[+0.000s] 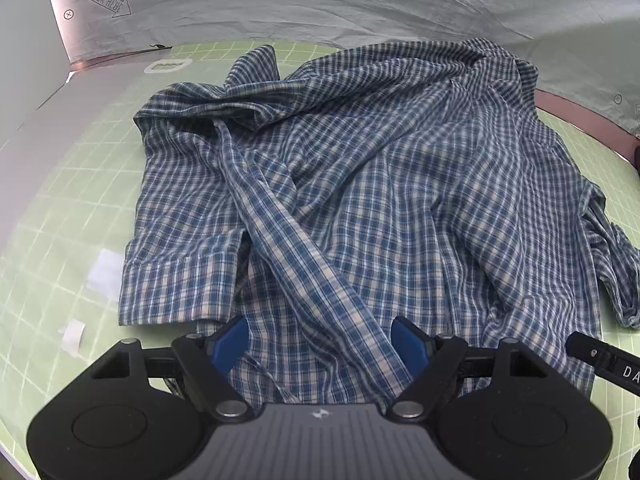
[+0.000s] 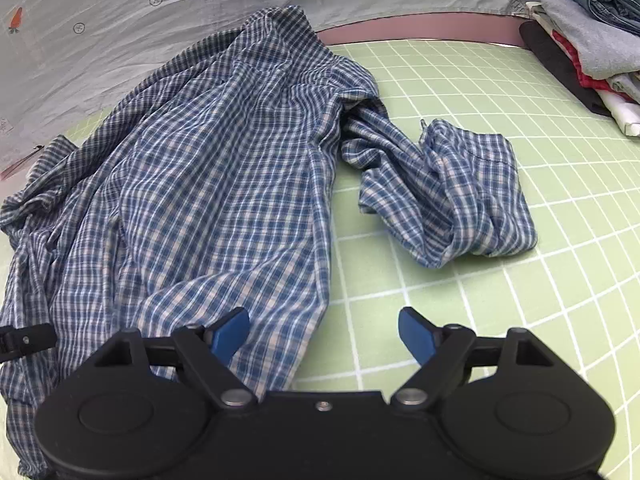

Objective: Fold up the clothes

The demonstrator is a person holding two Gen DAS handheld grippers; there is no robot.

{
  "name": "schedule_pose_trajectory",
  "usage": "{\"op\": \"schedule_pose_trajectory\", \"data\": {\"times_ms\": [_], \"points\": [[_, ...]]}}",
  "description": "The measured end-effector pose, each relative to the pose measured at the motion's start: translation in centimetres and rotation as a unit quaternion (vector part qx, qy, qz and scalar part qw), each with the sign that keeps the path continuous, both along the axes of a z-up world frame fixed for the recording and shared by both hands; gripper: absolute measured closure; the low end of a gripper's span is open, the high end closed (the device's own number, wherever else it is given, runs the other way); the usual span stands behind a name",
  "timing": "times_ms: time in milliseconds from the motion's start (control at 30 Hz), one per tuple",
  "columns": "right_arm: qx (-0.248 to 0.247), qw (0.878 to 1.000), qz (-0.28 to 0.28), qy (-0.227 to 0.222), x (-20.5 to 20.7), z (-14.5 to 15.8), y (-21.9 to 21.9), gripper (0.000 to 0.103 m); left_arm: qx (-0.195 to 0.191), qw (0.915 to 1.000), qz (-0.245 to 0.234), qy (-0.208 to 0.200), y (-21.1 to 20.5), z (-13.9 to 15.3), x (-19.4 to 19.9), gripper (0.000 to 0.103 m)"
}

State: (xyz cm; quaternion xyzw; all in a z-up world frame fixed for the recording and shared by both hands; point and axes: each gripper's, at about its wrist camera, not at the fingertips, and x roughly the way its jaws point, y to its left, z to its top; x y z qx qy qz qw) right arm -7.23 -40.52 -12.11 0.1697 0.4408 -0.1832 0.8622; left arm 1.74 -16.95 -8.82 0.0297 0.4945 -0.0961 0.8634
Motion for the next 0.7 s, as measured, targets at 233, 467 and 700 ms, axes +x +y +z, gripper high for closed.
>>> {"op": "schedule_pose_trajectory", "data": {"times_ms": [233, 467, 700], "points": [[0.038, 0.999, 0.017, 0.009, -1.3, -0.5, 2.2, 0.036, -0.017, 0.9998, -0.007, 0.012, 1.6, -0.3, -1.1, 0.052], [0.037, 0.998, 0.043, 0.011, -2.0, -0.5, 3.2, 0.080, -0.066, 0.9970, 0.018, 0.035, 4.4, -1.1, -2.1, 0.094], [0.015, 0.999, 0.032, -0.002, -3.1, -0.1, 1.3, 0.103, -0.109, 0.9923, 0.044, 0.041, 7.3, -0.7, -3.7, 0.101]]}}
